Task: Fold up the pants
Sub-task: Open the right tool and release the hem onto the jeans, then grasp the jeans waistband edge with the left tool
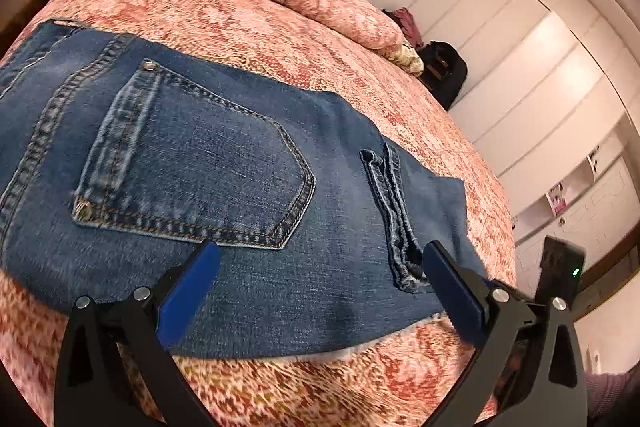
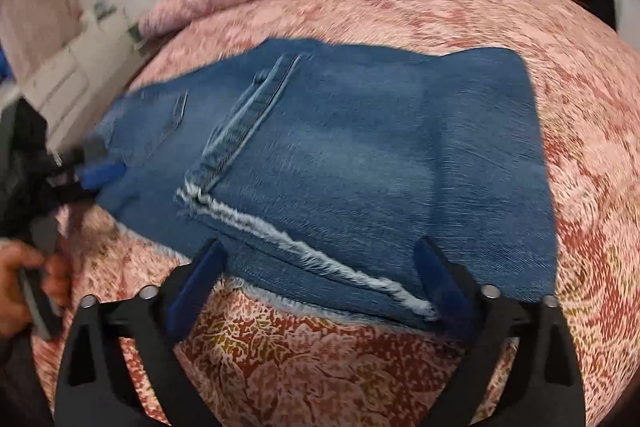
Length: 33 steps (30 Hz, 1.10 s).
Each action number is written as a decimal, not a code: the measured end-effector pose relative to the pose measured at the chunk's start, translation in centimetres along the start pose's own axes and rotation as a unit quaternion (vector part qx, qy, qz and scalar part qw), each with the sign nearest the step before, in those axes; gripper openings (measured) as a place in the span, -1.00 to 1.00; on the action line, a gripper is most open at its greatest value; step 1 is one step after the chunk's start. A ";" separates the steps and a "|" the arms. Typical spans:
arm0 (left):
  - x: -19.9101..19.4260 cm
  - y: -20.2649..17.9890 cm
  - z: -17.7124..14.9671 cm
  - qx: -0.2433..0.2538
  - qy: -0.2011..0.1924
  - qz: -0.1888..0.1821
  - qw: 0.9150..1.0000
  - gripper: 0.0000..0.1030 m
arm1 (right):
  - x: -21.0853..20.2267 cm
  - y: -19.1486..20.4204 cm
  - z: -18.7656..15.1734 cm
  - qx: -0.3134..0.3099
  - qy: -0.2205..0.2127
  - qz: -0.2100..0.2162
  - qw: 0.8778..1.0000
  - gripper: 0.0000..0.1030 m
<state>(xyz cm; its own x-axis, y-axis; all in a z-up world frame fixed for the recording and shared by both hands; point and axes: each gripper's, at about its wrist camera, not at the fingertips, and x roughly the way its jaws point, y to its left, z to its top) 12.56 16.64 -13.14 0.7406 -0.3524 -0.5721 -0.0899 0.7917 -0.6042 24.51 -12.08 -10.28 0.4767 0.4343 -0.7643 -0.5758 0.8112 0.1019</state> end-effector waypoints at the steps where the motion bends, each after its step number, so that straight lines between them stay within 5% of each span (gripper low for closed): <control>1: -0.5 0.0 0.1 -0.015 -0.004 0.000 1.000 0.96 | 0.1 0.4 0.0 -0.008 0.001 -0.008 1.000 0.90; 4: -4.4 0.7 0.7 -0.060 -0.075 -0.009 0.995 0.96 | 0.3 0.1 0.2 -0.006 0.002 -0.006 1.000 0.91; 8: -10.1 3.2 0.3 -0.121 -0.191 0.021 0.974 0.96 | 0.1 0.1 0.1 0.001 -0.002 0.003 1.000 0.91; 13: -11.4 7.1 -1.0 -0.222 -0.231 0.042 0.946 0.95 | 0.1 0.2 -0.1 -0.001 -0.001 -0.001 1.000 0.91; 20: -9.1 11.5 -1.8 -0.320 -0.241 -0.049 0.915 0.96 | 0.1 0.3 -0.2 -0.004 0.000 -0.005 1.000 0.91; 28: -8.8 12.9 -1.3 -0.340 -0.248 -0.076 0.904 0.95 | 0.2 0.6 -0.2 -0.009 0.001 -0.013 1.000 0.91; 33: -9.1 11.5 -0.7 -0.316 -0.220 0.052 0.922 0.96 | 0.3 0.8 -0.1 -0.009 0.005 -0.015 1.000 0.91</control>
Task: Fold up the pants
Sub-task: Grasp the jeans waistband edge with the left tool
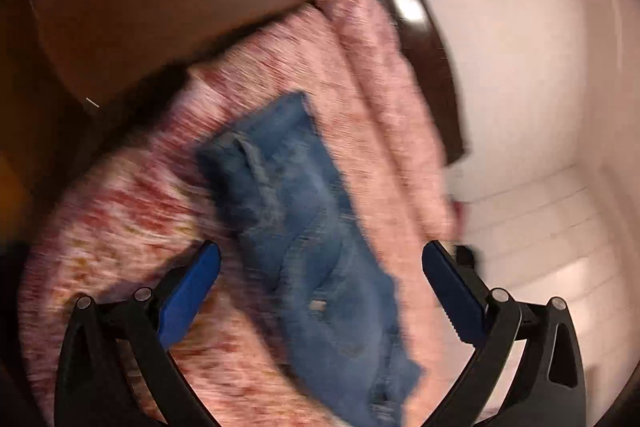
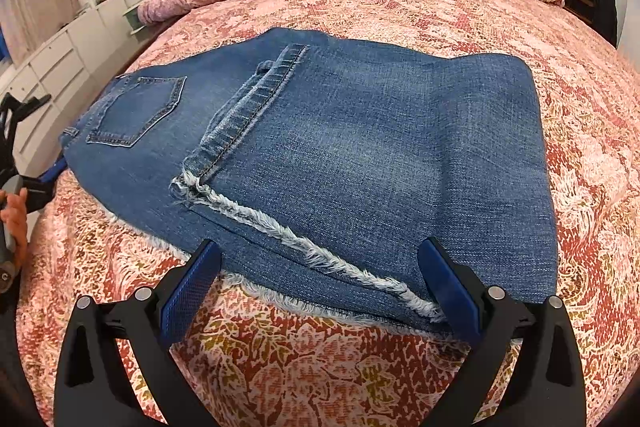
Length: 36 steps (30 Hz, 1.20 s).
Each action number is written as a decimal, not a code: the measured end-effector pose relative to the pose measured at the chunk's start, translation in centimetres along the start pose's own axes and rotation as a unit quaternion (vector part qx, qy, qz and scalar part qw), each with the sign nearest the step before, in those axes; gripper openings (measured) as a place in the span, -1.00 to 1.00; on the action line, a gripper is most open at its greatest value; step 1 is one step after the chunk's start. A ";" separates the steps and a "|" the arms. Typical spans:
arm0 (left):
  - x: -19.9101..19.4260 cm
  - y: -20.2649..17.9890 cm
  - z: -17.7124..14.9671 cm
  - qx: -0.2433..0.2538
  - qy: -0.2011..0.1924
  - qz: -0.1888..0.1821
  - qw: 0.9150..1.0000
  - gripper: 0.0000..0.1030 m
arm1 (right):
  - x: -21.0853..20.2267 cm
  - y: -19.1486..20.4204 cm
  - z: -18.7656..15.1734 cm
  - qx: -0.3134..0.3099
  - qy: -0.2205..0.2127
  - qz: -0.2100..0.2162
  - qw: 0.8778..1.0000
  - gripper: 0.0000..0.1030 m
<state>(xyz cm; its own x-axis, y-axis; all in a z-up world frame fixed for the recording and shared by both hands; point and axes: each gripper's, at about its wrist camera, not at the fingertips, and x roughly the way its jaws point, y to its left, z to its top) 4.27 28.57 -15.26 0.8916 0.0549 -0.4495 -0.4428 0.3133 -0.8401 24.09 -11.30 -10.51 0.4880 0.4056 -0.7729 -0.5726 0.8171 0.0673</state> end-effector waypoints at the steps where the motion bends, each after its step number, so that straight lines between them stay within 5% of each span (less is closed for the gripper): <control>1: 0.2 -0.2 -0.1 0.008 -0.002 0.004 1.000 0.96 | 0.0 0.0 0.0 0.000 0.000 -0.001 1.000 0.91; 6: 1.9 -0.8 0.2 0.030 0.004 0.026 0.999 0.96 | 0.1 0.1 0.0 -0.003 0.002 -0.005 1.000 0.91; 13: 0.8 -1.2 0.6 0.023 -0.014 -0.085 0.996 0.95 | 0.1 0.2 0.0 -0.004 0.002 -0.007 1.000 0.91; 17: 2.3 -0.7 0.8 0.013 0.000 -0.065 0.998 0.95 | 0.1 0.2 0.0 -0.004 0.002 -0.007 1.000 0.91; 21: 3.6 -1.6 1.0 0.055 -0.001 -0.018 0.998 0.96 | 0.1 0.2 0.0 -0.003 0.002 -0.006 1.000 0.91; 24: 4.0 -1.6 1.1 0.062 -0.011 -0.029 0.998 0.92 | 0.1 0.2 0.0 -0.003 0.003 -0.006 1.000 0.91; 26: 4.0 -1.0 1.4 0.052 -0.012 -0.043 0.998 0.53 | 0.1 0.2 0.0 -0.003 0.003 -0.006 1.000 0.91; 28: 4.4 0.3 1.9 0.024 -0.010 -0.047 0.999 -0.27 | 0.1 0.2 0.0 -0.003 0.003 -0.007 1.000 0.91; 30: 4.6 2.2 2.2 -0.019 -0.007 -0.044 0.999 -0.67 | 0.1 0.2 0.0 -0.003 0.003 -0.006 1.000 0.91; 36: 4.3 1.4 2.3 -0.011 -0.010 -0.079 0.997 -0.68 | 0.1 0.0 0.0 0.001 0.002 -0.001 1.000 0.91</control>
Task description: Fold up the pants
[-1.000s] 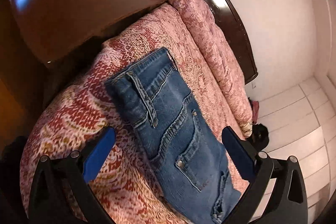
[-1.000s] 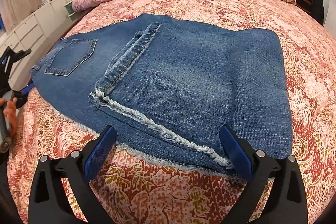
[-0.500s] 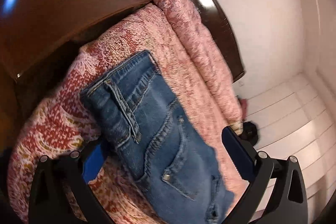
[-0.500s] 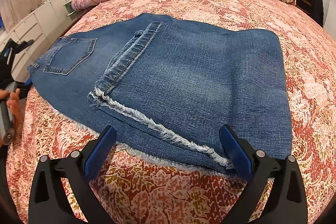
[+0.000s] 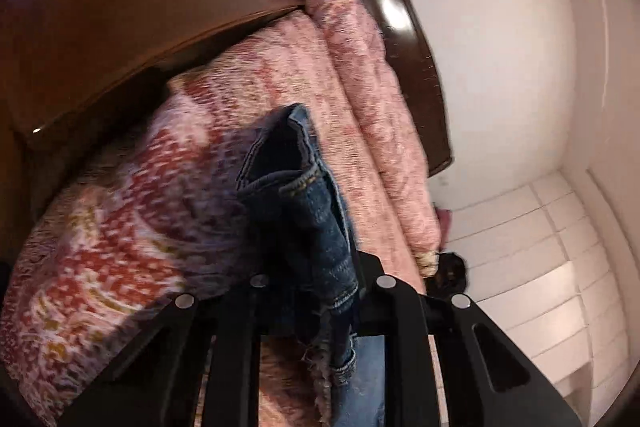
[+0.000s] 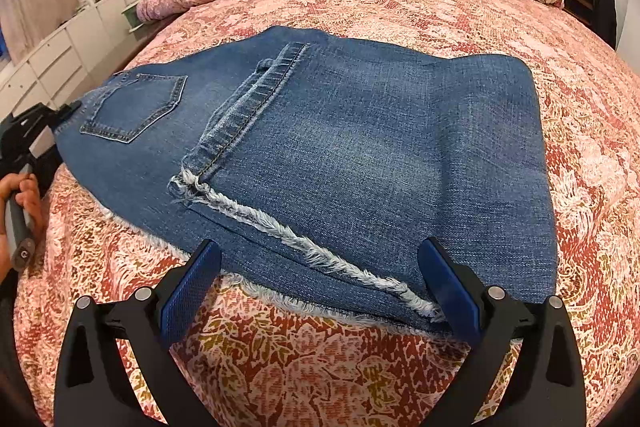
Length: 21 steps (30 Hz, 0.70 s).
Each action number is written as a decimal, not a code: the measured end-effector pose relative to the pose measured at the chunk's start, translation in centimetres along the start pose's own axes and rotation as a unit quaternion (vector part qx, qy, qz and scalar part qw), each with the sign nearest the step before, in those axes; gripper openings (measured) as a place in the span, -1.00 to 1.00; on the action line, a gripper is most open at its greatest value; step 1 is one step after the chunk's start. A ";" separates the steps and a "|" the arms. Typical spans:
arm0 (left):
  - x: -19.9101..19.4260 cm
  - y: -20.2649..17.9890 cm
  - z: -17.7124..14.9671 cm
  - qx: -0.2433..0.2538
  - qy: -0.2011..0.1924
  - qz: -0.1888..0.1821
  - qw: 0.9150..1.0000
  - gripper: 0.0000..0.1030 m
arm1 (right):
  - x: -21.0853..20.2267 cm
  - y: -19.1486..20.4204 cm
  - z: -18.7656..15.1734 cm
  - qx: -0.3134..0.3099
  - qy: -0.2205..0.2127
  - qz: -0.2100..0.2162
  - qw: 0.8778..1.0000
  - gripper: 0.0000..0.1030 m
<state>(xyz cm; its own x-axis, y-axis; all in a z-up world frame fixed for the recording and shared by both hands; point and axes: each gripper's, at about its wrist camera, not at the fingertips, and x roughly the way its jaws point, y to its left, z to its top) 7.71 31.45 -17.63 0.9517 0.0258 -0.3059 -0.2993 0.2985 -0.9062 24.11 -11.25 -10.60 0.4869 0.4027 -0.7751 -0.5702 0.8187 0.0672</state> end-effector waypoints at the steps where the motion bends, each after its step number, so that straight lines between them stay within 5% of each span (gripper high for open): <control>1: 0.0 -0.3 0.0 0.003 0.000 -0.008 1.000 -0.68 | 0.0 0.0 0.0 0.001 0.000 0.002 1.000 0.92; 7: -0.2 -3.0 0.2 0.034 0.005 -0.054 0.998 -0.69 | 0.0 -0.3 0.0 0.005 -0.001 0.008 1.000 0.92; 12: -0.7 -8.0 -1.0 0.112 0.022 -0.079 0.990 -0.69 | -0.1 -0.7 0.0 0.014 -0.006 0.020 1.000 0.92; 17: -0.1 -15.7 -5.2 0.233 0.077 -0.118 0.962 -0.69 | -1.6 -2.0 -0.3 0.056 -0.029 0.061 0.996 0.92; 21: 1.3 -19.6 -10.0 0.287 0.133 -0.145 0.937 -0.69 | -4.2 -5.4 -0.2 0.167 -0.060 0.146 0.973 0.92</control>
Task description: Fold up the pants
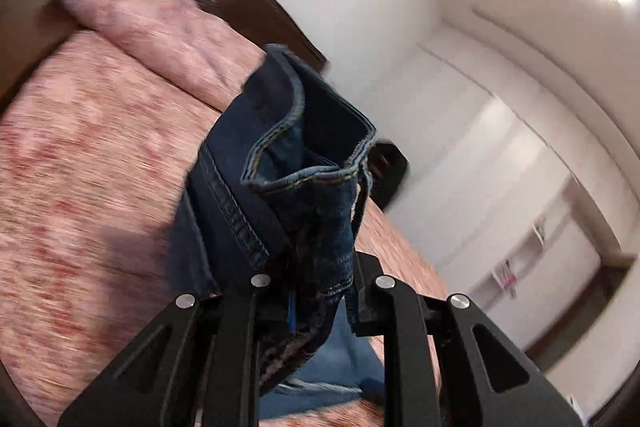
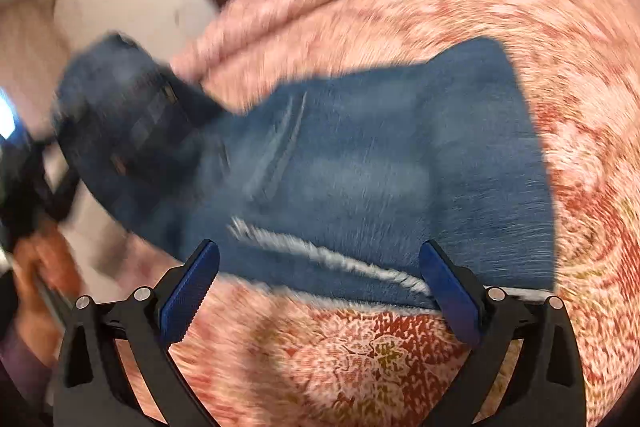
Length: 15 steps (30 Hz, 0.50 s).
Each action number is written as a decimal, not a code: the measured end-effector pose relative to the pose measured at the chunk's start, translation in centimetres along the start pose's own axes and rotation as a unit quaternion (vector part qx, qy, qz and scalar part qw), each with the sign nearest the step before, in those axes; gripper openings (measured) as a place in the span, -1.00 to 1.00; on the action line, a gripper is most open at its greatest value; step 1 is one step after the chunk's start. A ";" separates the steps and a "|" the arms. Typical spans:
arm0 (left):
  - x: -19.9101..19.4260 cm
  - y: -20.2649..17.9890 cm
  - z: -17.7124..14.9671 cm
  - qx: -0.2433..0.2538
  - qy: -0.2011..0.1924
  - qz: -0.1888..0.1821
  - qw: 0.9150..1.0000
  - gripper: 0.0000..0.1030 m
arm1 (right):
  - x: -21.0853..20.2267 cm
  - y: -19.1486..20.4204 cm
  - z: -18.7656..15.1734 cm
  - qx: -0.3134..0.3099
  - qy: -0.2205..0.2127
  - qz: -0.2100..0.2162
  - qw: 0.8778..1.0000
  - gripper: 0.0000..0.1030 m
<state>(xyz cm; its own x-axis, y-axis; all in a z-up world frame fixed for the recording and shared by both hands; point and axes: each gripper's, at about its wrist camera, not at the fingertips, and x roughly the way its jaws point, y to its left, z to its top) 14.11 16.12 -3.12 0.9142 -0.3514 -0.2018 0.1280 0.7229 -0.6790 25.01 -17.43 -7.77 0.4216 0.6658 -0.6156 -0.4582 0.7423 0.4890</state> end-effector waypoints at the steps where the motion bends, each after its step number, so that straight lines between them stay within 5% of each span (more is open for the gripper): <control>1: 0.9 -0.9 -0.5 0.008 0.012 -0.006 1.000 -0.69 | -1.1 -0.7 0.4 0.026 -0.019 0.014 0.999 0.92; 4: 4.2 -3.4 -2.6 0.025 0.059 -0.021 0.998 -0.69 | -3.9 -3.8 0.9 0.112 -0.065 0.046 0.990 0.92; 10: 10.7 -7.0 -7.3 0.068 0.154 -0.014 0.986 -0.69 | -6.1 -7.9 0.5 0.176 -0.097 0.041 0.979 0.92; 13: 14.1 -7.6 -11.0 0.095 0.217 0.029 0.971 -0.69 | -6.4 -9.2 0.3 0.207 -0.113 0.050 0.971 0.92; 15: 16.1 -7.7 -13.5 0.119 0.263 0.080 0.954 -0.62 | -6.4 -9.8 0.3 0.218 -0.120 0.055 0.967 0.92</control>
<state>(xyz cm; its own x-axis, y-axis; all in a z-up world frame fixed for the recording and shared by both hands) 22.69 -3.13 -10.65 0.6175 -0.4298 -0.6588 0.1434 0.8850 -0.4429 27.06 -28.98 -8.45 0.5815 0.7029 -0.4096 -0.1601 0.5925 0.7895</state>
